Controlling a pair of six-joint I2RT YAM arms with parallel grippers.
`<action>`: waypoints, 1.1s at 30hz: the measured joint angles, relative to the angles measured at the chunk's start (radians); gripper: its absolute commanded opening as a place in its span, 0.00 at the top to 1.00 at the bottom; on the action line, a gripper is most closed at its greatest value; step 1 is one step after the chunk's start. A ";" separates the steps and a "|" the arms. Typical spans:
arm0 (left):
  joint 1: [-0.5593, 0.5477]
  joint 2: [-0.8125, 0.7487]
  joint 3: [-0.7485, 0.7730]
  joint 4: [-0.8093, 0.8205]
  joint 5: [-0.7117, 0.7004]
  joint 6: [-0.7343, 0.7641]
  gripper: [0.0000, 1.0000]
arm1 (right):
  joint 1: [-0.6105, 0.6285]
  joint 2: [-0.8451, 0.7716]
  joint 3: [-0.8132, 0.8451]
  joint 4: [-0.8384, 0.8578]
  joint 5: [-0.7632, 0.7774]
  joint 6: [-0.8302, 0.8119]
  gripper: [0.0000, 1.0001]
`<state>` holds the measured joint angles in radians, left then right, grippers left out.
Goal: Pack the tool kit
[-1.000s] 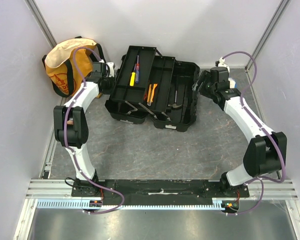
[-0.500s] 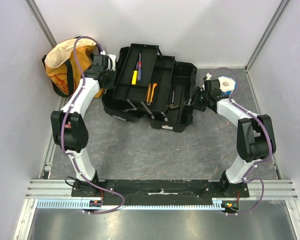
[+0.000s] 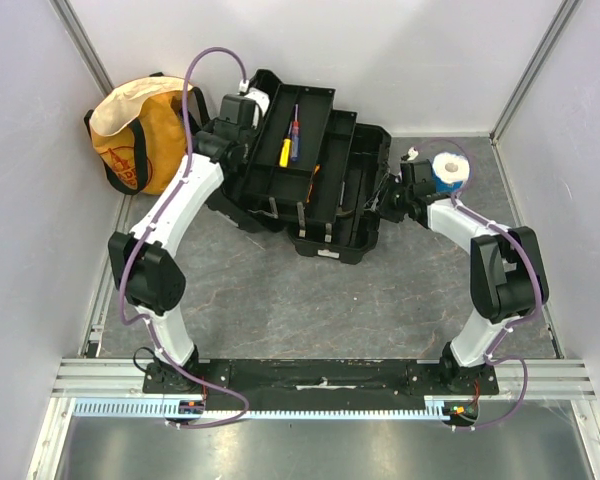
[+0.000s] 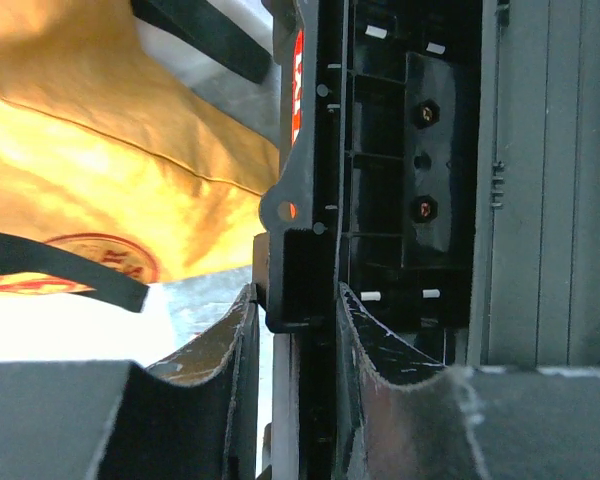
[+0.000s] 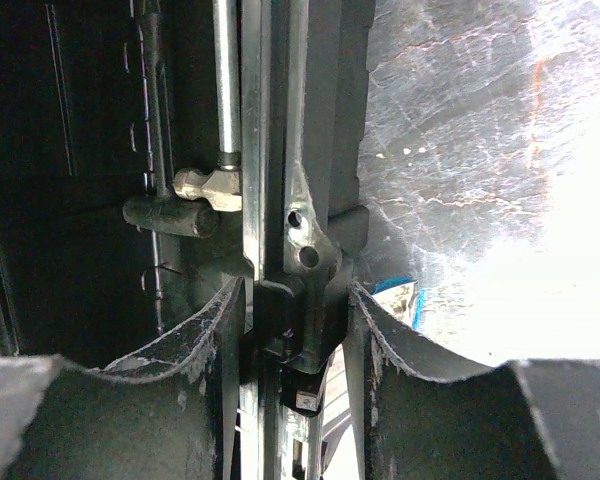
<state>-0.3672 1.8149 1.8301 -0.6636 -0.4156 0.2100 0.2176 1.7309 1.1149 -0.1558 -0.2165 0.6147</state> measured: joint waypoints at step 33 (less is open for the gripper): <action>-0.450 0.100 -0.020 0.490 -0.623 0.671 0.75 | 0.084 0.089 0.100 0.003 0.059 0.074 0.64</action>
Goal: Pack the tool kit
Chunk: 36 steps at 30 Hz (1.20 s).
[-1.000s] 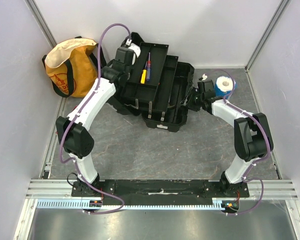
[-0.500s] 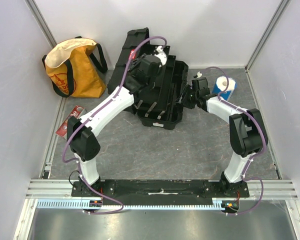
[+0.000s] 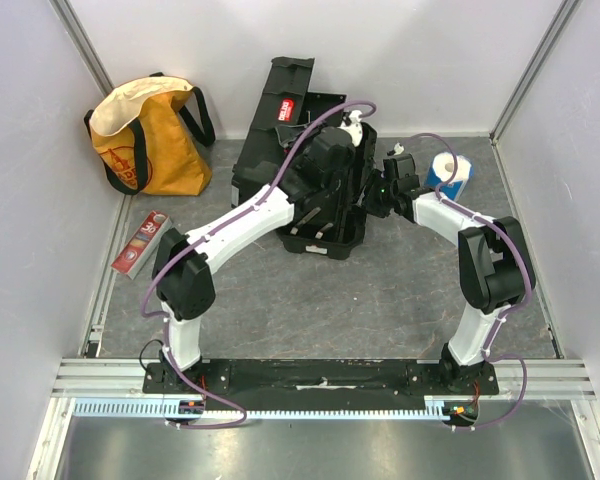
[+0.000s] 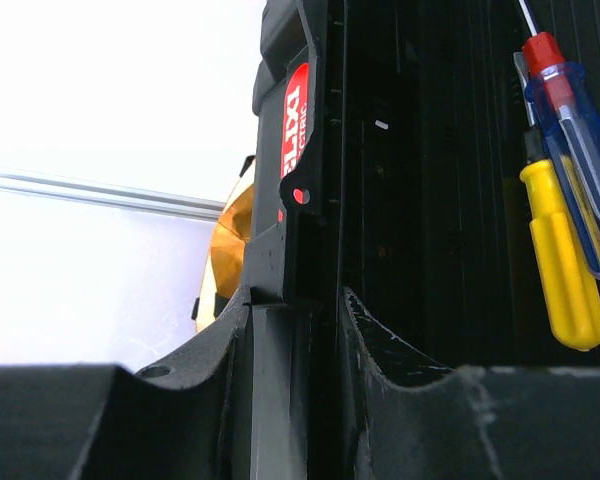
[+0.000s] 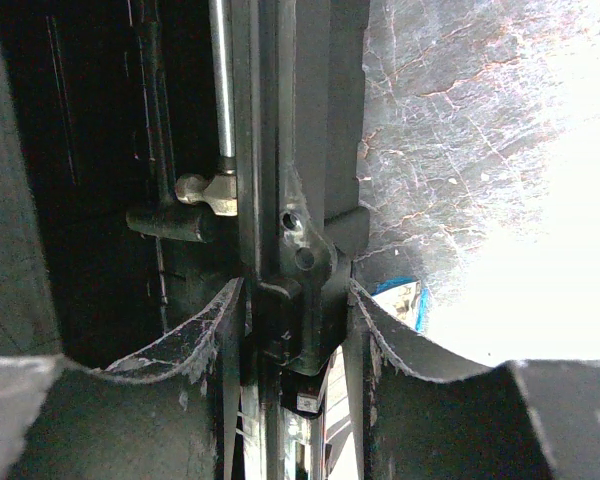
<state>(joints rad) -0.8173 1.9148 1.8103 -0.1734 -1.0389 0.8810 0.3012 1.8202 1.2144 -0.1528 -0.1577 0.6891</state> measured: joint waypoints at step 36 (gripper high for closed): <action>-0.099 -0.045 0.372 -0.375 0.563 -0.793 0.21 | -0.109 -0.110 -0.003 -0.051 -0.001 -0.013 0.30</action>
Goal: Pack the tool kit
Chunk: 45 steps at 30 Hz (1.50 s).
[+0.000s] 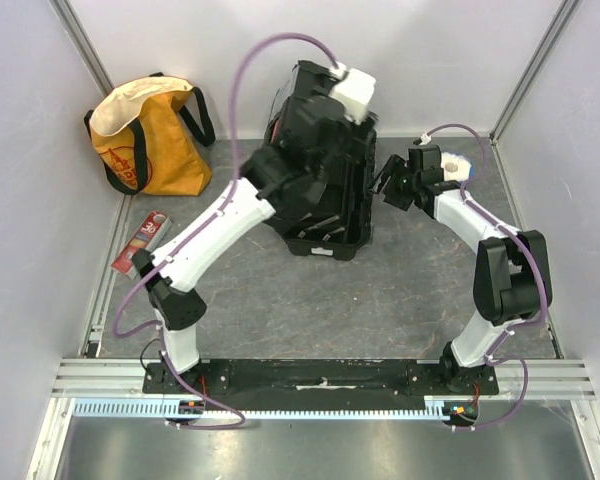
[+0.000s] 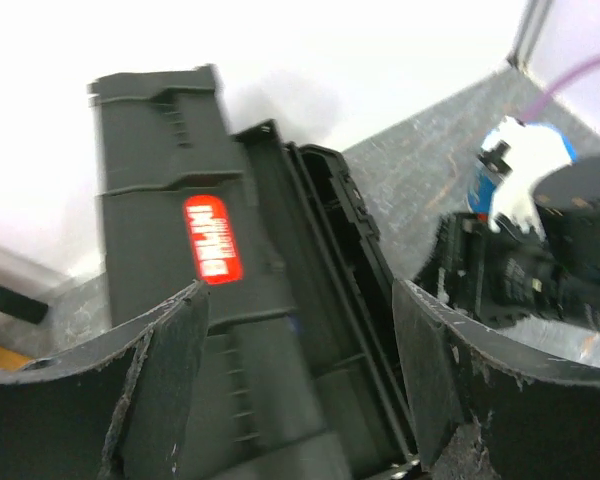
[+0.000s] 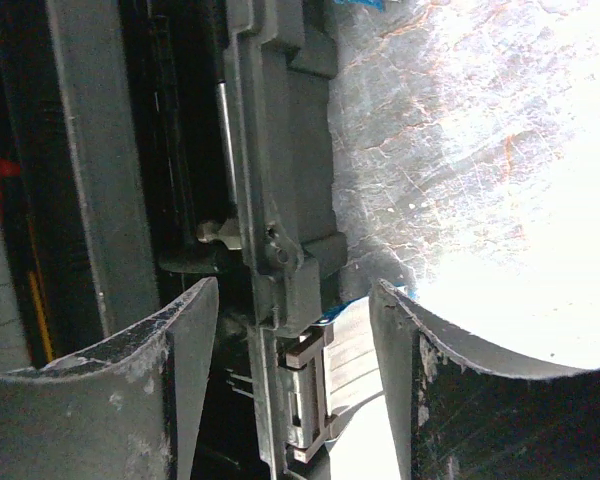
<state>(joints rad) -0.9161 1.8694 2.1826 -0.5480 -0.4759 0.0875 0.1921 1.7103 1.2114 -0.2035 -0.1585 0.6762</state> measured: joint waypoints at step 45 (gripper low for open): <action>0.683 0.015 -0.493 0.016 1.038 -0.504 0.26 | 0.062 -0.003 -0.081 0.471 -0.399 0.083 0.37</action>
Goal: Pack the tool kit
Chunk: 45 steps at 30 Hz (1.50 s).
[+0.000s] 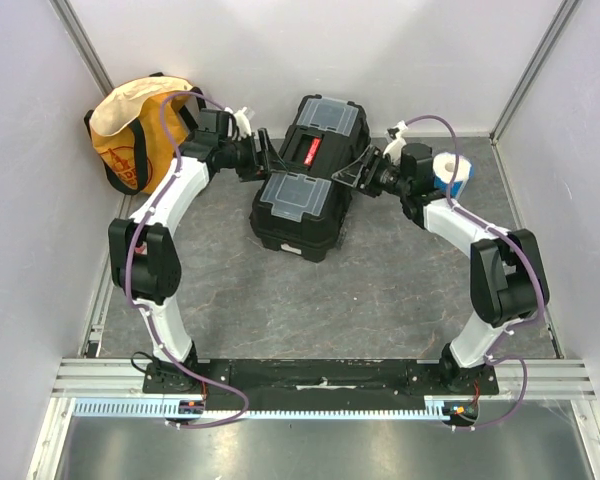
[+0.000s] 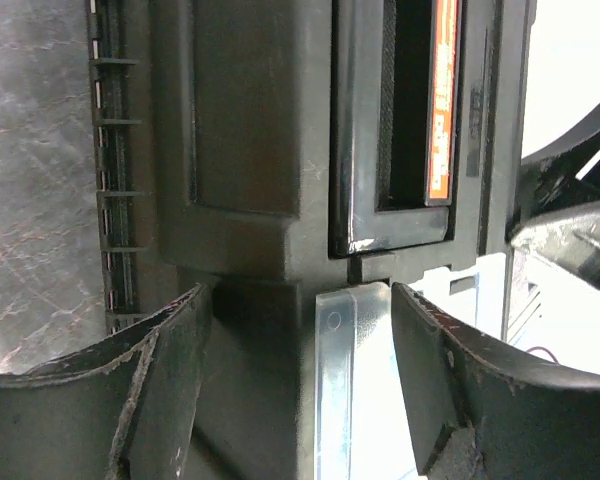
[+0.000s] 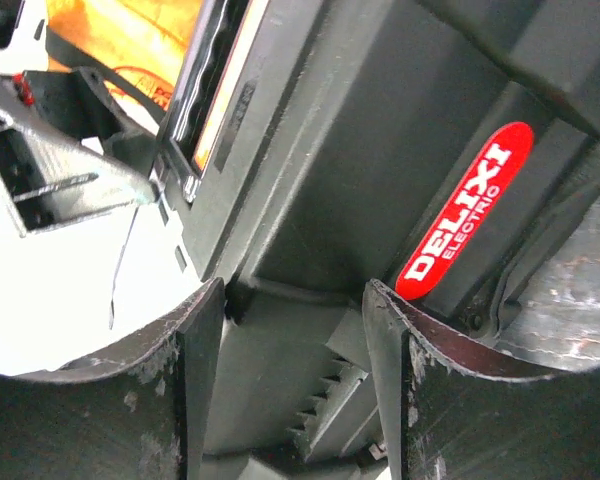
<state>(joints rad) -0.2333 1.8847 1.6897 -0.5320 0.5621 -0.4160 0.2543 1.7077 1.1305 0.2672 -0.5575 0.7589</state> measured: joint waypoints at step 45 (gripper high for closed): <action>0.021 -0.296 -0.394 0.184 0.048 -0.114 0.32 | -0.037 0.253 -0.195 0.369 0.557 1.081 0.02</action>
<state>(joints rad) -0.2123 1.5890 1.2953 -0.3481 0.6106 -0.5304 0.2169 1.9606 0.9356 0.6365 -0.0006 1.8397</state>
